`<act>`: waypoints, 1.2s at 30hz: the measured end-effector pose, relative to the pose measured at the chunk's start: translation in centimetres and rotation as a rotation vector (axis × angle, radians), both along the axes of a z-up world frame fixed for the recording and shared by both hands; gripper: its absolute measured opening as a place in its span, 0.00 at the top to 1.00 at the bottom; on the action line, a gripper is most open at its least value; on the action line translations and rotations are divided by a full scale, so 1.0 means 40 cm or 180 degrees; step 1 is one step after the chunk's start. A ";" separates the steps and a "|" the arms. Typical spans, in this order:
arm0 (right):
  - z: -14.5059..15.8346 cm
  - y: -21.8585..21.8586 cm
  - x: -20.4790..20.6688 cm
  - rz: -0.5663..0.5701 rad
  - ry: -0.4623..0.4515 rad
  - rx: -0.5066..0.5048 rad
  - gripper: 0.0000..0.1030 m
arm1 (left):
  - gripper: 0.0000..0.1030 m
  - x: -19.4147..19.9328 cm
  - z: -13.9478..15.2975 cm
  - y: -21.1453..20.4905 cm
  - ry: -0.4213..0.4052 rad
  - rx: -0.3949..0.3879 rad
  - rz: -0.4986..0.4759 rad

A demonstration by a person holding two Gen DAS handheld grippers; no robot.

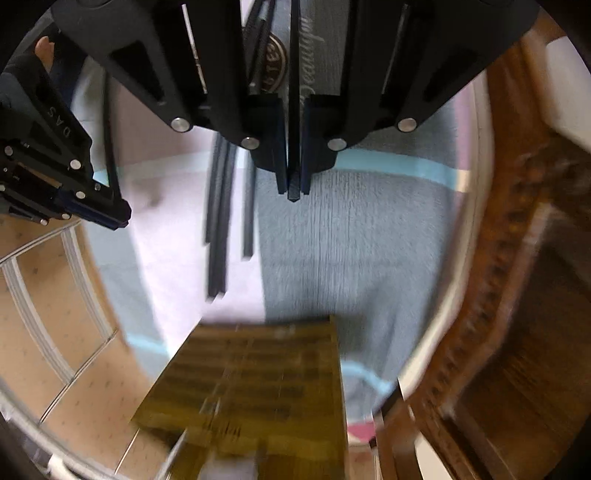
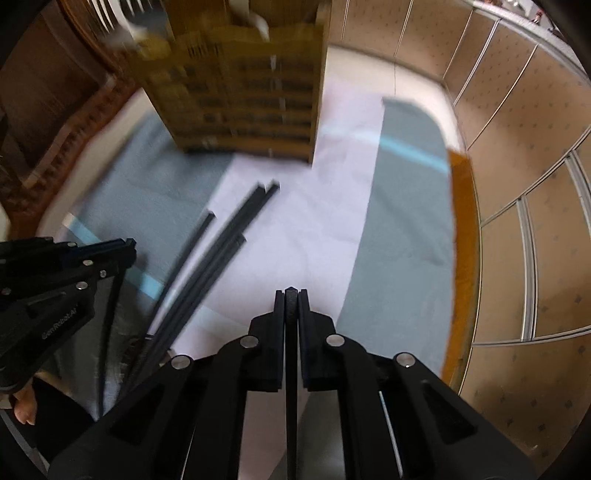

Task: Organize utensils
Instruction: 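Lift the chopsticks into the wooden holder and open both tools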

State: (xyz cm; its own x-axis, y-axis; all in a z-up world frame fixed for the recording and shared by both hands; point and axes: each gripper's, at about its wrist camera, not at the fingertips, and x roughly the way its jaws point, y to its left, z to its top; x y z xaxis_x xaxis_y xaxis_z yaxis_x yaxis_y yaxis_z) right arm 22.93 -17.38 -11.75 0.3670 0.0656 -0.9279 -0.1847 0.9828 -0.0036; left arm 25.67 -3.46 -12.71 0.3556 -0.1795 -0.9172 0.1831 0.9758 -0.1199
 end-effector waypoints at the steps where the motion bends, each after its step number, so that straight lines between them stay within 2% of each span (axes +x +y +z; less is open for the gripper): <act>1: 0.042 -0.003 -0.013 -0.0014 -0.0117 0.0044 0.93 | 0.93 -0.013 0.044 0.007 -0.0136 -0.0035 0.0028; 3: 0.099 -0.010 -0.035 -0.0026 -0.0267 0.0102 0.93 | 0.93 -0.040 0.117 0.019 -0.0344 -0.0119 0.0063; 6: 0.222 -0.032 -0.083 -0.0031 -0.0602 0.0254 0.93 | 0.93 -0.089 0.218 0.033 -0.0647 -0.0224 0.0112; 11: 0.365 -0.070 -0.165 -0.0041 -0.1042 0.0440 0.93 | 0.93 -0.161 0.395 0.064 -0.1199 -0.0372 0.0218; 16: 0.459 -0.099 -0.191 -0.0074 -0.1448 0.0663 0.93 | 0.93 -0.210 0.500 0.093 -0.1586 -0.0427 0.0309; 18: 0.491 -0.101 -0.188 -0.0113 -0.1602 0.0716 0.93 | 0.93 -0.197 0.530 0.096 -0.1676 -0.0430 0.0336; 22: 0.554 -0.113 -0.161 -0.0195 -0.1831 0.0814 0.93 | 0.93 -0.201 0.638 0.117 -0.1872 -0.0434 0.0369; 30: 0.685 -0.111 -0.113 -0.0398 -0.2612 0.0871 0.93 | 0.93 -0.155 0.762 0.121 -0.2238 -0.0472 0.0436; 33: 0.718 -0.103 -0.094 -0.0433 -0.2913 0.0906 0.93 | 0.93 -0.122 0.766 0.117 -0.2283 -0.0520 0.0483; 36: 0.708 -0.091 -0.049 -0.0457 -0.3006 0.0886 0.93 | 0.93 -0.076 0.728 0.108 -0.2224 -0.0543 0.0514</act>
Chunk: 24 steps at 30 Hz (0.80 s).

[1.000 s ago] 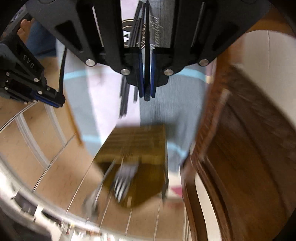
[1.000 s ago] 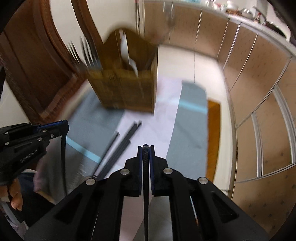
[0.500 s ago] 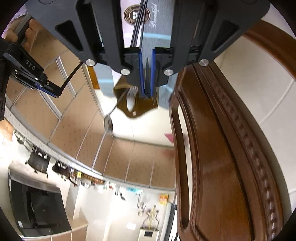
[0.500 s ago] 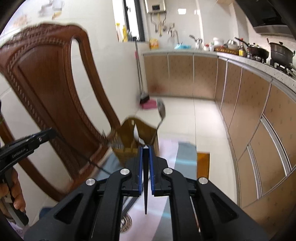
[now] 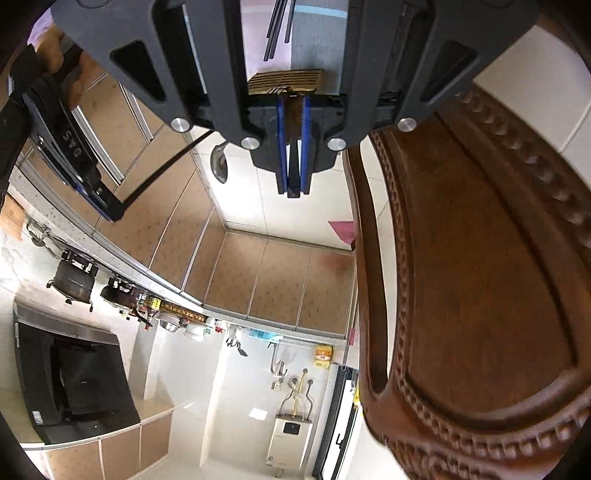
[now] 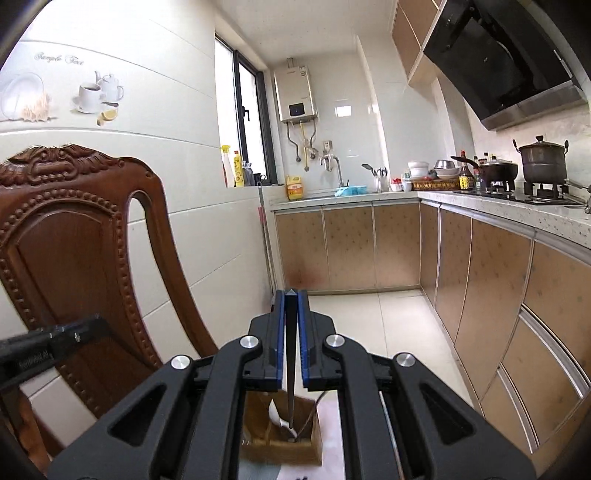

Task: Organize utensils
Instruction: 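Lift the chopsticks into the wooden holder and open both tools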

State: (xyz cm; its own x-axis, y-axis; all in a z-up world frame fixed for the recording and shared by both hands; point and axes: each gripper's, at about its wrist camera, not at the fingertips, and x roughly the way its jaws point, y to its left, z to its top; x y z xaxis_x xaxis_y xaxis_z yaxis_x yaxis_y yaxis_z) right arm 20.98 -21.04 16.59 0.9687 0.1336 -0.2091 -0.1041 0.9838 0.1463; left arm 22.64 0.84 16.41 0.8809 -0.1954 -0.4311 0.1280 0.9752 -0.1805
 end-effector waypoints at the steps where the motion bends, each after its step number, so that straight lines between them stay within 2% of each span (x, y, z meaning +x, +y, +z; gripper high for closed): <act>1: -0.009 -0.003 0.016 -0.0019 0.0010 -0.0011 0.93 | 0.93 0.013 -0.016 -0.005 0.0019 0.0005 -0.0008; 7: -0.135 0.006 0.119 -0.0089 0.0261 0.0001 0.93 | 0.93 0.099 -0.130 -0.031 0.0162 0.0109 0.0011; 13: -0.229 0.008 0.157 -0.0023 0.0524 0.0045 0.93 | 0.93 0.168 -0.233 -0.028 0.0415 0.0075 0.0021; 20: -0.300 0.003 0.172 0.0045 0.0810 0.0056 0.92 | 0.93 0.168 -0.286 -0.027 0.0568 0.0054 -0.0011; 21: -0.306 0.001 0.170 0.0035 0.0843 0.0037 0.90 | 0.93 0.162 -0.283 -0.027 0.0562 0.0066 -0.0003; 22: -0.308 0.001 0.162 0.0019 0.0852 0.0010 0.80 | 0.90 0.147 -0.277 -0.025 0.0528 0.0108 0.0025; 23: -0.309 -0.003 0.151 -0.0003 0.0841 -0.0024 0.64 | 0.86 0.138 -0.271 -0.022 0.0506 0.0135 0.0033; 24: -0.307 -0.008 0.137 -0.0017 0.0819 -0.0045 0.57 | 0.70 0.126 -0.265 -0.023 0.0485 0.0164 0.0029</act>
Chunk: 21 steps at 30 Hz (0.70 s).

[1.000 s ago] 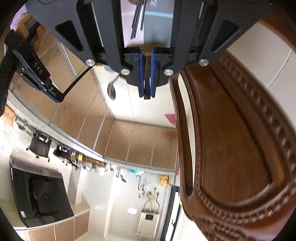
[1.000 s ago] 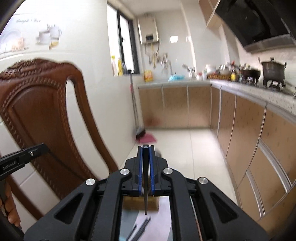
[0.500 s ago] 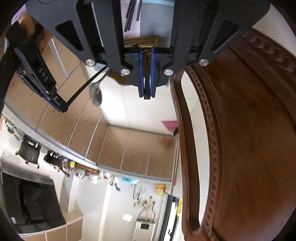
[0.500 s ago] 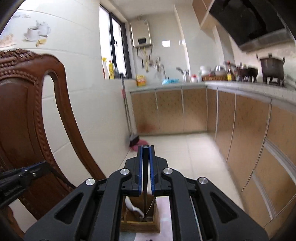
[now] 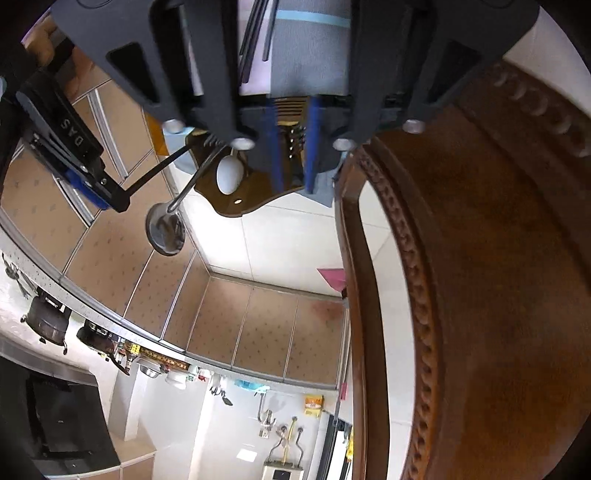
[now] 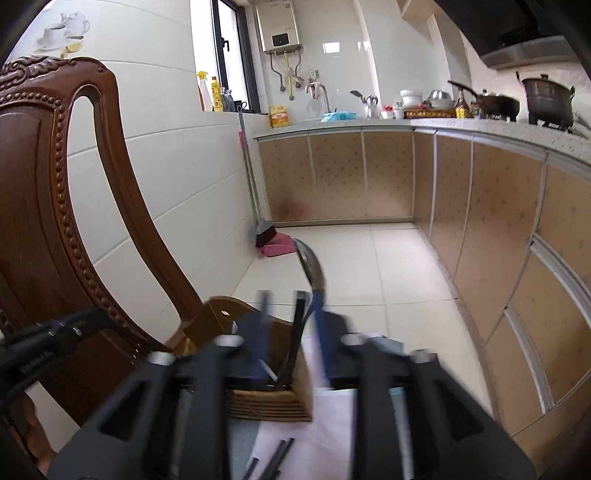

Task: Organize utensils
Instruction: 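Lift the chopsticks into the wooden holder and open both tools, then move both tools back down to the remaining black chopsticks on the cloth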

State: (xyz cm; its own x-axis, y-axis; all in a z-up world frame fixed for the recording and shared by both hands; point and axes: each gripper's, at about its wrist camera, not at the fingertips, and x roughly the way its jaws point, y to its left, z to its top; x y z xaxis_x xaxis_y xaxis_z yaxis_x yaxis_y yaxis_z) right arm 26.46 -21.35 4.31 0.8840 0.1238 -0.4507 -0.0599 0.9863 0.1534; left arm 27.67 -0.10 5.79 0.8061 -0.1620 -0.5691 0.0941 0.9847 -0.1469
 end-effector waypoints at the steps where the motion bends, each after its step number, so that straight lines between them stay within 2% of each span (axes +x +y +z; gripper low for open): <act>1: 0.006 -0.008 -0.022 -0.0016 -0.0048 -0.0015 0.51 | 0.58 -0.019 0.006 0.000 -0.0030 0.0030 -0.0017; 6: 0.031 -0.072 -0.141 -0.0109 -0.0119 0.0006 0.49 | 0.52 -0.131 0.018 0.005 -0.0078 0.0130 -0.0142; 10: -0.019 -0.130 -0.235 -0.0192 0.0035 0.0092 0.49 | 0.49 -0.227 -0.012 0.010 -0.0073 0.0257 -0.0161; 13: -0.118 -0.142 -0.242 -0.0292 0.0446 0.0111 0.50 | 0.49 -0.255 -0.087 0.005 0.0175 0.0352 -0.0178; 15: -0.198 -0.133 -0.211 -0.0272 0.0830 0.0121 0.58 | 0.55 -0.240 -0.164 -0.009 0.0459 0.0359 -0.0252; 16: -0.255 -0.124 -0.186 -0.0241 0.1090 0.0184 0.60 | 0.59 -0.232 -0.194 -0.014 0.0580 0.0344 -0.0276; 18: -0.358 -0.088 -0.133 -0.0113 0.1571 0.0264 0.64 | 0.59 -0.214 -0.259 -0.026 0.0847 0.0295 -0.0335; 21: -0.460 -0.027 -0.093 0.0023 0.2009 0.0375 0.64 | 0.59 -0.213 -0.336 -0.027 0.1084 0.0319 -0.0316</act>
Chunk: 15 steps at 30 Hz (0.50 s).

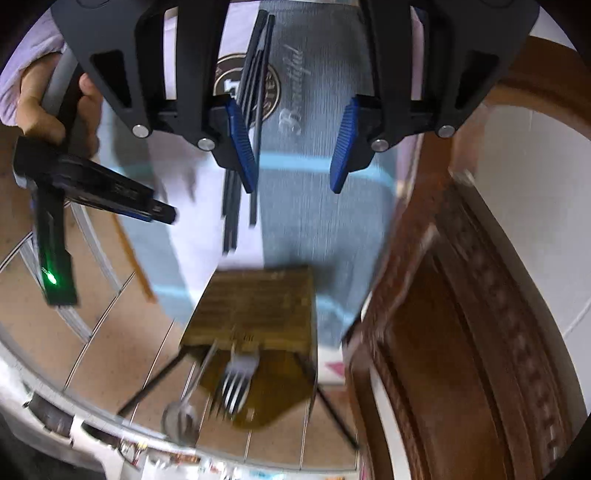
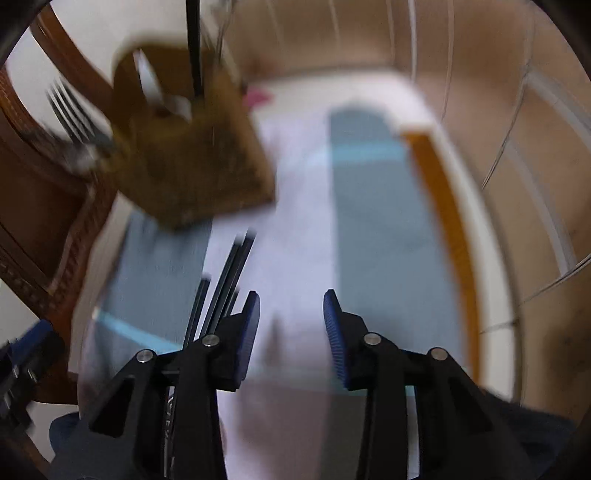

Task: Organize utensils
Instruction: 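Move both tools back down to the remaining black chopsticks on the cloth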

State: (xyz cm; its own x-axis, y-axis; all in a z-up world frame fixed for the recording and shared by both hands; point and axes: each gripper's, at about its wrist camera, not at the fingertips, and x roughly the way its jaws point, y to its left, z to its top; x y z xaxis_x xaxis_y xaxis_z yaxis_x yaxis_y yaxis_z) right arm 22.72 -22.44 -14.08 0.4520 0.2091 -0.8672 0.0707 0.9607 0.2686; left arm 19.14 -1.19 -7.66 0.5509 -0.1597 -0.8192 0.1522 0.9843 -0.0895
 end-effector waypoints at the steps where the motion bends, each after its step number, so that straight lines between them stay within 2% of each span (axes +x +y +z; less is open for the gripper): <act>1: -0.017 0.018 0.005 0.0019 0.0059 0.0044 0.64 | 0.59 -0.003 -0.014 0.005 0.0043 -0.0015 0.0004; 5: -0.051 0.088 0.030 0.0133 0.0191 0.0000 0.64 | 0.59 -0.011 -0.056 0.024 0.0171 0.0021 0.0028; 11: -0.062 0.180 0.041 0.0304 0.0237 -0.0631 0.65 | 0.55 -0.008 -0.088 0.045 0.0265 -0.0013 0.0065; 15: -0.063 0.208 0.033 0.0469 0.0192 -0.0726 0.65 | 0.54 -0.005 -0.108 0.046 0.0319 -0.0053 0.0077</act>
